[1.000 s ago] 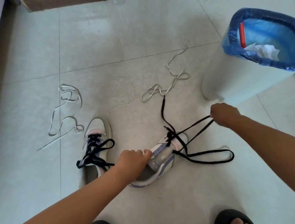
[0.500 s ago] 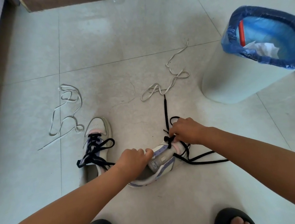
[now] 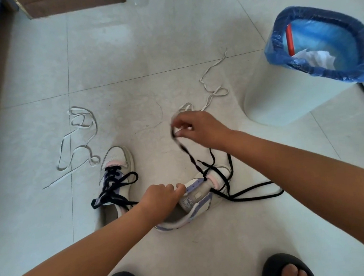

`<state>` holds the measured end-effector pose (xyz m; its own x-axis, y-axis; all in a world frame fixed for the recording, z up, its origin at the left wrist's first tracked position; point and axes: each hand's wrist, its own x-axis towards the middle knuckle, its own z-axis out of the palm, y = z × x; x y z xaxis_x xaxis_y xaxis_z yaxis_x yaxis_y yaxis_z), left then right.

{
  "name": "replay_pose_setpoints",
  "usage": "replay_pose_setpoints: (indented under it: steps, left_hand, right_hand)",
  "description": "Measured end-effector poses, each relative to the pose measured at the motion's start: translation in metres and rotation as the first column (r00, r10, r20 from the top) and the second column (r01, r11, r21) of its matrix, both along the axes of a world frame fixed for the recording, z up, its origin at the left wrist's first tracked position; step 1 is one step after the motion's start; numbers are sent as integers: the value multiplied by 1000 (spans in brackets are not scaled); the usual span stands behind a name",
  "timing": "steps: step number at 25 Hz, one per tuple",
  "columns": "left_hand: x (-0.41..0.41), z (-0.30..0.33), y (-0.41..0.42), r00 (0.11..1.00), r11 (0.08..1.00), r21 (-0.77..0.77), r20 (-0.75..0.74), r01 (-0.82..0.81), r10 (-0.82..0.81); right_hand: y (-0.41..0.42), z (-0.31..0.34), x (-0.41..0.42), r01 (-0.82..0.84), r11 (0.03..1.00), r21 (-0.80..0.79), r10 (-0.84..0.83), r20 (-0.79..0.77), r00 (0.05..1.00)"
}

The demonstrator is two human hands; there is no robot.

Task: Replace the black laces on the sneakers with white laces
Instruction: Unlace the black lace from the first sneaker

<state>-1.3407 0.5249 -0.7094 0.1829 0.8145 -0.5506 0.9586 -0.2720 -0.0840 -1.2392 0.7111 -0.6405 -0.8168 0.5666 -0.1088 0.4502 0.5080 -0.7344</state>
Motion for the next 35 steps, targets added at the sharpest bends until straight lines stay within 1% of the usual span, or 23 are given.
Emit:
replay_pose_setpoints:
  steps: [1,2,3,4,5,6,7,8,11,13,15,16,18,20,22,23,24,26,27,29,30,32,35]
  left_hand:
    - [0,0,-1,1000,1000,0,-2,-4,4]
    - [1,1,-1,1000,1000,0,0,-8,8]
    - [1,0,-2,1000,1000,2,5,-14,14]
    - [0,-1,-2,1000,1000,4,12,-18,18]
    - [0,-1,-1,1000,1000,3,19,-19,19]
    - [0,-1,0,1000,1000,-3,22,-16,16]
    - [0,-1,1,1000,1000,-11,21,-13,14]
    - [0,-1,1,1000,1000,-15,20,-14,14]
    - [-1,1,1,999,999,-12,22,-31,31]
    - [0,2,0,999,1000,-14,25,-28,29]
    - [1,4,-2,999,999,-24,30,-31,32]
    - [1,5,-3,999,999,-30,30,-36,37]
    - [0,6,-5,998,998,-34,29,-46,47]
    - [-1,7,-6,998,998,-45,29,-53,55]
    - [-2,8,-6,999,998,-52,21,-44,46]
    - [-2,8,-6,999,998,-51,16,-33,34]
    - [-2,8,-6,1000,999,-50,13,-20,21]
    - [-1,7,-5,1000,999,-51,11,-5,6]
    - [-1,7,-5,1000,999,-50,12,-2,2]
    - [-2,8,-5,1000,999,-48,9,1,0]
    - [-2,8,-5,1000,999,-44,8,1,-1]
    - [-1,7,-6,1000,999,-42,9,3,-2]
    - [-2,6,-6,1000,999,-37,17,4,-3]
  right_hand:
    - [-7,-1,-2,-2,995,-97,1,-7,1000]
    - [-11,-5,2,-14,989,-149,24,69,997]
    - [-11,-14,12,-62,987,-147,92,210,973]
    - [-9,-23,23,-139,981,-137,183,393,901]
    - [-9,-32,34,-204,967,-151,254,559,790]
    - [-10,-38,42,-245,954,-175,298,658,691]
    - [-12,-43,46,-266,946,-186,317,703,637]
    - [-13,-47,45,-290,942,-167,318,716,621]
    - [-18,-53,43,-375,924,-78,321,693,646]
    - [-15,-53,47,-369,928,-56,314,652,690]
    - [-3,-48,55,-349,936,32,245,654,716]
    - [9,-44,60,-354,926,130,176,680,712]
    - [41,-32,75,-334,866,372,-47,726,686]
    - [68,-20,97,-200,781,591,-342,674,654]
    - [74,-18,109,-97,725,682,-534,646,545]
    - [68,-21,106,-116,744,658,-533,689,490]
    - [56,-26,99,-161,792,589,-455,746,487]
    - [24,-36,77,-259,911,322,-99,779,619]
    - [7,-37,68,-287,945,154,90,724,684]
    - [-14,-41,55,-309,946,-95,296,641,708]
    - [-17,-45,52,-312,939,-144,327,655,681]
    - [-20,-49,51,-332,933,-140,326,719,613]
    - [-18,-52,55,-398,914,-85,334,712,617]
